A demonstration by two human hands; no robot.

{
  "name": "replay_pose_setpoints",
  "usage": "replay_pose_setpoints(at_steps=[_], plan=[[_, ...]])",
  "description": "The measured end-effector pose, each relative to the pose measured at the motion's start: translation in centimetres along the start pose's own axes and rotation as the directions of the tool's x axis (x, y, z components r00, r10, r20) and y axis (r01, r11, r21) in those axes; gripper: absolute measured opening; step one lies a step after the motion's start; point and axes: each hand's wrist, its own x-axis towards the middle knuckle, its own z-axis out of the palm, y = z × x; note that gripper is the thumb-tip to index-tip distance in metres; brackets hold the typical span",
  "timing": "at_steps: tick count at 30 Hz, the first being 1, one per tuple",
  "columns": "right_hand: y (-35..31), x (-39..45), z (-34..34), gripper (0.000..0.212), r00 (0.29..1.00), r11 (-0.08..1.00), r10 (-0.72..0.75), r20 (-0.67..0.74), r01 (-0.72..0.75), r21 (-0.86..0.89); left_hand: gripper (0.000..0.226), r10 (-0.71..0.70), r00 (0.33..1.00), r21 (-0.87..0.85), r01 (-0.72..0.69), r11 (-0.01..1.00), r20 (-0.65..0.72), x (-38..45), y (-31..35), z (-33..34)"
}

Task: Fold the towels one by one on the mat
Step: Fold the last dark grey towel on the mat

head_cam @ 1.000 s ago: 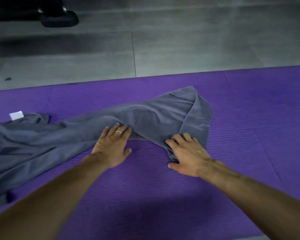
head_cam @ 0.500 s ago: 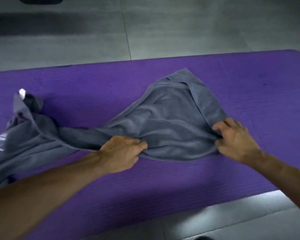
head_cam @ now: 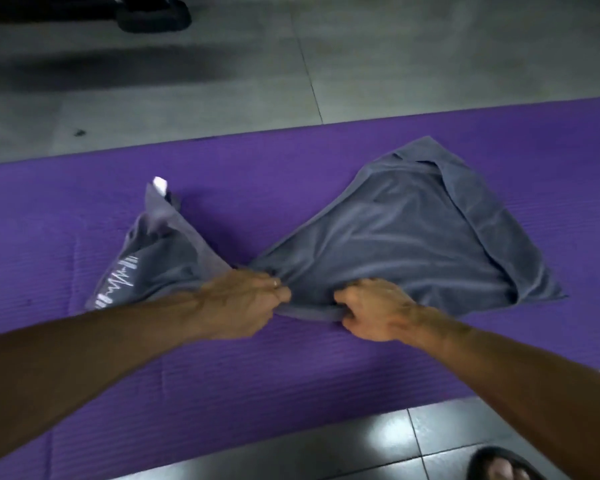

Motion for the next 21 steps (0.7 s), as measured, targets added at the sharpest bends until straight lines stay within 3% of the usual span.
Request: replay_pose_setpoints(at_steps=[2, 4, 6, 9, 12, 16, 18, 21], plan=[[0.4, -0.9, -1.2, 0.028, 0.984, 0.996, 0.030, 0.176, -0.015, -0.082, 0.050, 0.041, 0.998, 0.086, -0.045, 0.995, 0.056, -1.4, -0.6, -0.2], [0.3, -1.0, -2.9, 0.025, 0.970, 0.994, 0.063, 0.235, -0.041, -0.098, 0.077, -0.135, 0.984, 0.146, 0.118, 0.982, 0.112, -2.7, -3.6, -1.3], [-0.7, 0.1, -4.6, 0.026, 0.988, 0.997, 0.078, 0.137, -0.079, 0.008, 0.077, -0.306, 0.924, 0.137, 0.281, 0.950, 0.231, -4.1, -6.9, -2.7], [-3.6, 3.1, -4.7, 0.035, 0.991, 0.984, 0.066, -0.114, -0.046, 0.170, 0.056, -0.313, 0.877, 0.241, 0.236, 0.941, 0.365, -6.1, -9.1, -3.0], [-7.4, 6.6, -4.0, 0.035, 0.955, 0.991, 0.011, -0.296, 0.029, 0.129, 0.046, -0.344, 0.896, 0.264, 0.273, 0.925, 0.281, -8.3, -8.4, -2.2], [-11.5, 10.3, -3.8, 0.040, 0.946, 0.995, -0.006, -0.325, 0.038, 0.091, 0.025, -0.285, 0.958, 0.352, 0.274, 0.895, -0.023, -12.4, -5.8, -1.2], [-13.2, 11.1, -3.6, 0.051, 0.975, 0.993, 0.000, -0.223, 0.025, 0.111, 0.025, -0.390, 0.905, 0.326, 0.425, 0.844, -0.169, -14.3, -4.1, -0.6], [-14.2, 10.9, -2.9, 0.045, 0.986, 0.999, -0.039, -0.160, 0.033, -0.041, 0.036, -0.653, 0.733, 0.216, 0.681, 0.700, -0.194, -16.7, -1.1, 0.9]])
